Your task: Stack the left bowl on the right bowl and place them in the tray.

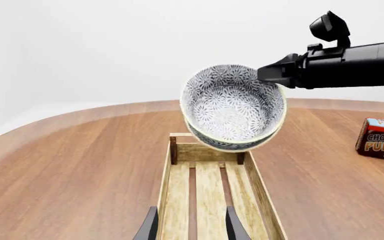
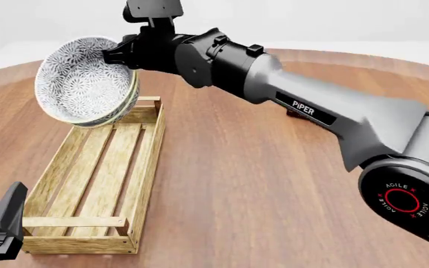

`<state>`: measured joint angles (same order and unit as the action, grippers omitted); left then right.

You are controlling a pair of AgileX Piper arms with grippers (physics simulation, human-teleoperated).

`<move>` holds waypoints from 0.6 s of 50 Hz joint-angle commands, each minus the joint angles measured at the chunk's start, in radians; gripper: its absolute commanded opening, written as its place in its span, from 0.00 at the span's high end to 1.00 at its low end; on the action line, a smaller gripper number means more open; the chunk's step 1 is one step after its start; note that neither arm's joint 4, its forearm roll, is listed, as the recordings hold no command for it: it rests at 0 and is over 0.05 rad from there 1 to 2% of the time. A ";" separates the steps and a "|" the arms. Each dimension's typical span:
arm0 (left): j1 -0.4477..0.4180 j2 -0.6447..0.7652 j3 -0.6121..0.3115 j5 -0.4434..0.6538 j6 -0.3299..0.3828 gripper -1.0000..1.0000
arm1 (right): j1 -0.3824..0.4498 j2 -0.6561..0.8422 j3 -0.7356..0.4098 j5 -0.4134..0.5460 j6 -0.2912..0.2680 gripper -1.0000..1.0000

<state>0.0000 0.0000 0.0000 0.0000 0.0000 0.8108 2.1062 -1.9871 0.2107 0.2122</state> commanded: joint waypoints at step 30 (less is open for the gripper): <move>0.000 0.000 0.000 0.000 0.000 0.00 | 0.038 0.059 0.093 -0.152 0.075 1.00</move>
<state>0.0000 0.0000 0.0000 0.0000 0.0000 0.8467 2.1611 -1.8952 0.0765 0.2743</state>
